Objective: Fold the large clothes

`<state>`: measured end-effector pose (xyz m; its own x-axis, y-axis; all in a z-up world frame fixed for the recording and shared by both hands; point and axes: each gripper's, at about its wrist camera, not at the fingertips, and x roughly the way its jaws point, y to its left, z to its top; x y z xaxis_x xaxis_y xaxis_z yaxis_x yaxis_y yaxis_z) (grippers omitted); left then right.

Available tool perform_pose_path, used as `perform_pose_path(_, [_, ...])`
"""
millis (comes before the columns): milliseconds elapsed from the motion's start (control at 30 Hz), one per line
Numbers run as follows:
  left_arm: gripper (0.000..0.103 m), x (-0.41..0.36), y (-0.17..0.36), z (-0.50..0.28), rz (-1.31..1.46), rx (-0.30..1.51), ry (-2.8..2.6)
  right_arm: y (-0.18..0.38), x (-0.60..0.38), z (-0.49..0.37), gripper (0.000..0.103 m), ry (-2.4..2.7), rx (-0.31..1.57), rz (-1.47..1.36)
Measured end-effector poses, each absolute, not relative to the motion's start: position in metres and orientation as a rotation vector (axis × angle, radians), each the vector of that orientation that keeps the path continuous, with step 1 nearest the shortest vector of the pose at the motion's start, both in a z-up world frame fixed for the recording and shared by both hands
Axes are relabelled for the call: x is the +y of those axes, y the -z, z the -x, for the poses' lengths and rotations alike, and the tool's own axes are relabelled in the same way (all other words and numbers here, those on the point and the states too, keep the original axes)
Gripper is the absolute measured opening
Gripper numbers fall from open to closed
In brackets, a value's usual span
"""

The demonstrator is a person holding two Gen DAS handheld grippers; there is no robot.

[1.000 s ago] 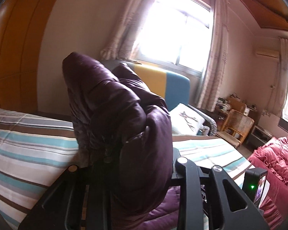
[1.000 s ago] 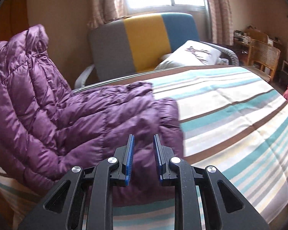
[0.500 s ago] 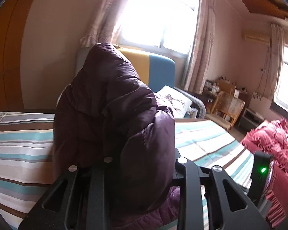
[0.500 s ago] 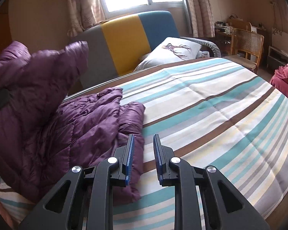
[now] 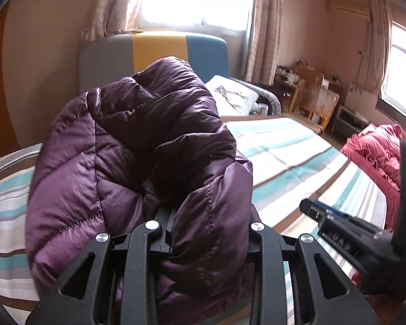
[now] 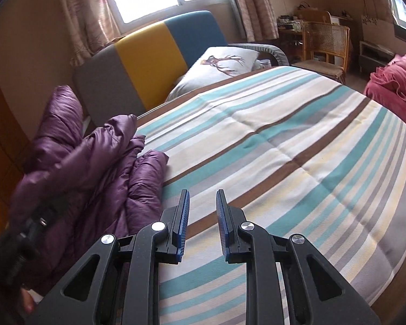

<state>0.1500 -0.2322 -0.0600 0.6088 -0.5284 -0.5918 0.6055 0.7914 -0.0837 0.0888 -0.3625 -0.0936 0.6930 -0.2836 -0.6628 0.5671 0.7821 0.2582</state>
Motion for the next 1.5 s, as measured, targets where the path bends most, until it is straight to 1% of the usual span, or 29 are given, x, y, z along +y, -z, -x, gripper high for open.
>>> perform_pose_path(233, [0.029,-0.238,0.077,-0.132,-0.212,0.647,0.703,0.098,-0.363,-0.089,0.02,0.49,0.655,-0.486])
perform_pose_path(267, [0.033,-0.237,0.076,-0.131,-0.215,0.646,0.713,0.098,-0.362,-0.09,0.02,0.49,0.657,-0.487])
perform_pose_path(300, [0.04,-0.236,0.074,-0.129,-0.21,0.645,0.727,0.098,-0.362,-0.089,0.02,0.49,0.658,-0.488])
perform_pose_path(333, [0.046,-0.232,0.069,-0.127,-0.188,0.642,0.753,0.098,-0.362,-0.089,0.02,0.49,0.658,-0.489])
perform_pose_path(400, [0.069,-0.218,0.057,-0.123,-0.131,0.636,0.807,0.097,-0.361,-0.088,0.02,0.49,0.659,-0.486])
perform_pose_path(467, [0.075,-0.206,0.043,-0.117,-0.07,0.618,0.855,0.096,-0.362,-0.088,0.02,0.489,0.66,-0.482])
perform_pose_path(567, [0.079,-0.184,0.024,-0.106,-0.024,0.571,0.879,0.095,-0.36,-0.086,0.02,0.488,0.661,-0.483])
perform_pose_path(633, [0.079,-0.165,0.013,-0.102,0.007,0.537,0.875,0.093,-0.358,-0.085,0.02,0.481,0.661,-0.483])
perform_pose_path(767, [0.084,-0.116,-0.001,-0.111,0.089,0.476,0.794,0.084,-0.353,-0.081,0.02,0.462,0.647,-0.475])
perform_pose_path(933, [0.083,-0.053,0.014,-0.157,0.196,0.543,0.57,0.071,-0.342,-0.08,0.02,0.412,0.626,-0.481])
perform_pose_path(967, [0.083,-0.047,0.019,-0.163,0.206,0.556,0.537,0.068,-0.338,-0.081,0.03,0.394,0.62,-0.48])
perform_pose_path(1000, [0.083,-0.038,0.025,-0.172,0.216,0.578,0.5,0.063,-0.333,-0.08,0.043,0.378,0.607,-0.478])
perform_pose_path(1033, [0.083,-0.034,0.032,-0.18,0.221,0.602,0.483,0.057,-0.327,-0.078,0.047,0.359,0.584,-0.476])
perform_pose_path(1167, [0.082,-0.037,0.056,-0.199,0.178,0.681,0.489,0.036,-0.304,-0.078,0.047,0.265,0.534,-0.432])
perform_pose_path(1267, [0.082,-0.048,0.064,-0.196,0.119,0.679,0.527,0.027,-0.289,-0.088,0.047,0.168,0.544,-0.423])
perform_pose_path(1333, [0.082,-0.058,0.063,-0.193,0.093,0.677,0.552,0.028,-0.278,-0.098,0.046,0.099,0.577,-0.419])
perform_pose_path(1433, [0.08,-0.075,0.061,-0.19,0.026,0.672,0.575,0.037,-0.266,-0.113,0.036,0.077,0.657,-0.37])
perform_pose_path(1467, [0.079,-0.076,0.061,-0.19,0.015,0.677,0.584,0.043,-0.265,-0.119,0.028,0.089,0.698,-0.341])
perform_pose_path(1500, [0.079,-0.078,0.06,-0.19,0.01,0.682,0.592,0.05,-0.267,-0.123,0.018,0.099,0.729,-0.334])
